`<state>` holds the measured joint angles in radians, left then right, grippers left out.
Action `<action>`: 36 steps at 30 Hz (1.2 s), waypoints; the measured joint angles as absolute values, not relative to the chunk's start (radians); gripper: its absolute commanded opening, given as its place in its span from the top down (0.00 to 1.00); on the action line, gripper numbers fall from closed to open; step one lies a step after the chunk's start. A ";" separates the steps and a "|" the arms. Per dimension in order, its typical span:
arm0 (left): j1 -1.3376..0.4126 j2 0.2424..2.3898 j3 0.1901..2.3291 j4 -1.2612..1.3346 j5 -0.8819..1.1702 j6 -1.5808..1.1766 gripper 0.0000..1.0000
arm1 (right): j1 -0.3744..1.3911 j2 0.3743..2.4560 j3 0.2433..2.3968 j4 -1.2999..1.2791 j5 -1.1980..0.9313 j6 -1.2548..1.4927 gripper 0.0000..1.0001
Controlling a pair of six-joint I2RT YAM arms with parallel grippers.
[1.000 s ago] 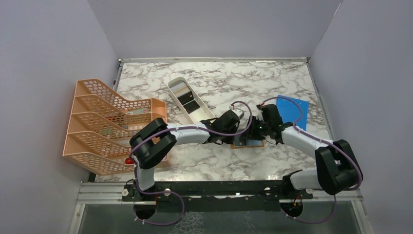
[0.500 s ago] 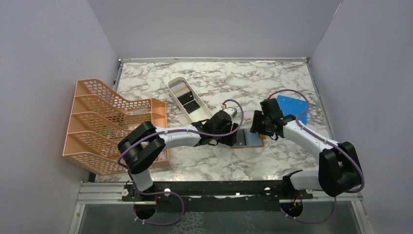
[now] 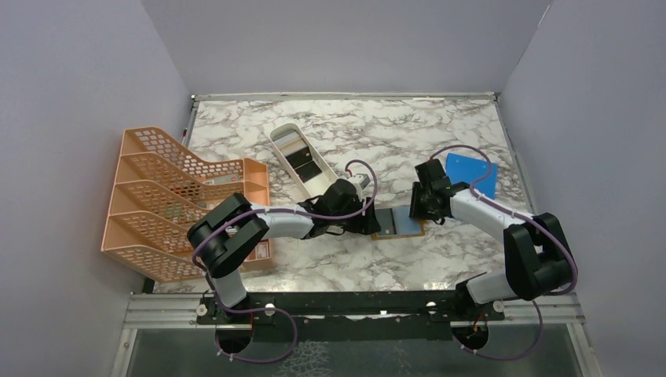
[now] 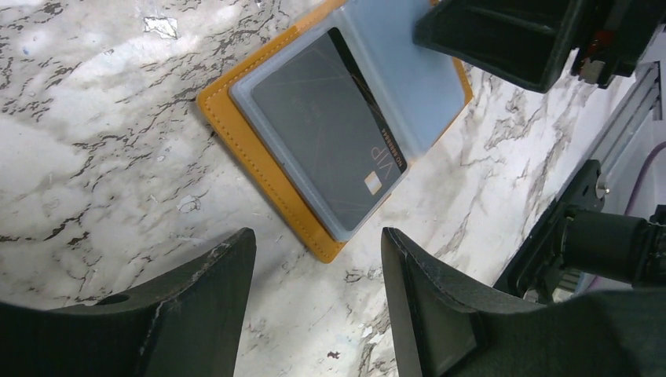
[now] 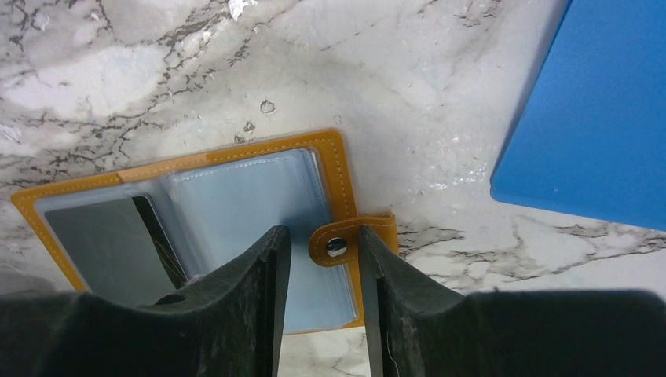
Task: Put the credit cards into the card holder
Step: Turn over the card slot in the card holder.
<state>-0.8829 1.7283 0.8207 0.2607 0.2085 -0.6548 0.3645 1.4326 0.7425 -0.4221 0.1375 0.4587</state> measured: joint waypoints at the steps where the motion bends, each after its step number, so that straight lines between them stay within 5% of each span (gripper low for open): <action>1: -0.881 1.728 0.818 0.269 0.215 -0.660 0.37 | 0.364 1.433 0.741 -0.417 0.137 0.458 0.68; 13: -0.906 1.776 0.827 0.339 0.221 -0.727 0.35 | 0.357 1.391 0.702 -0.369 0.127 0.453 0.98; 36: -0.984 1.806 0.903 0.330 0.229 -0.788 0.35 | 0.340 1.265 0.586 -0.265 0.013 0.482 0.99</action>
<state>-0.9840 1.8061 0.9031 0.3302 0.2295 -0.7876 0.3401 1.2652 0.5858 -0.2649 0.0132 0.4820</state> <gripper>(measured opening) 0.657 0.020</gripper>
